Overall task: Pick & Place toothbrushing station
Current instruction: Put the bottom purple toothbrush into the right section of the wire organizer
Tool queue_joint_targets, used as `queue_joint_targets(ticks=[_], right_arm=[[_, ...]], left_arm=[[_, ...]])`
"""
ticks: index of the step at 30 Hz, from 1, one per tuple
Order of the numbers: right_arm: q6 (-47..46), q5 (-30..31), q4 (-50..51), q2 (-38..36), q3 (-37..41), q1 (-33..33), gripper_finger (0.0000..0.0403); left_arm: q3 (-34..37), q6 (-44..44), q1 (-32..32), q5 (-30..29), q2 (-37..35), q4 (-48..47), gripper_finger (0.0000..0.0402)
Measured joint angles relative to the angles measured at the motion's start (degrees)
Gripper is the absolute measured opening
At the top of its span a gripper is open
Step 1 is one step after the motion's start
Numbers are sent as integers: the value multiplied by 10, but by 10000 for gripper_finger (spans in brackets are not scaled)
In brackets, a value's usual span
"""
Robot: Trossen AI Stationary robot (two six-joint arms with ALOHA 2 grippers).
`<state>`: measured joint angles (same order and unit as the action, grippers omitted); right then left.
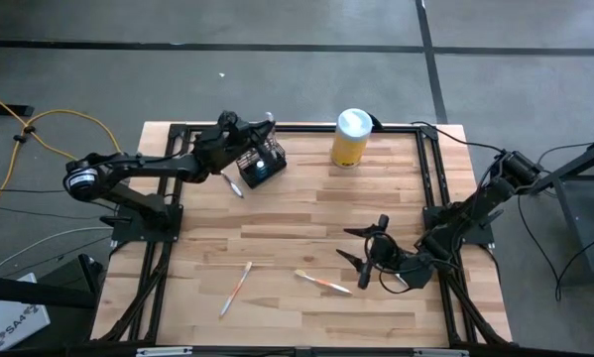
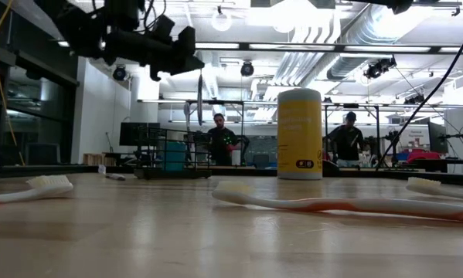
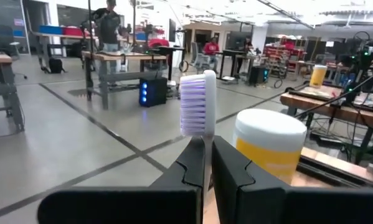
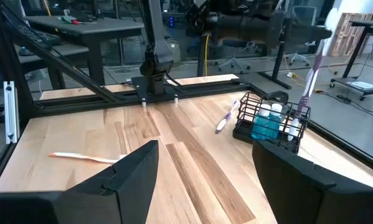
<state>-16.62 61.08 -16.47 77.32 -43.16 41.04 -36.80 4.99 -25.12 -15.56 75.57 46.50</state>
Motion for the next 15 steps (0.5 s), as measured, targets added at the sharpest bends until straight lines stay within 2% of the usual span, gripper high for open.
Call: queue_joint_targets(ticks=[8,15], right_arm=[[2,0,0,0,0,0,252],[3,0,0,0,0,0,252]], left_arm=[[52,-40,20,-57,0,60,3],[63,-71,26,-58,2,81,3]])
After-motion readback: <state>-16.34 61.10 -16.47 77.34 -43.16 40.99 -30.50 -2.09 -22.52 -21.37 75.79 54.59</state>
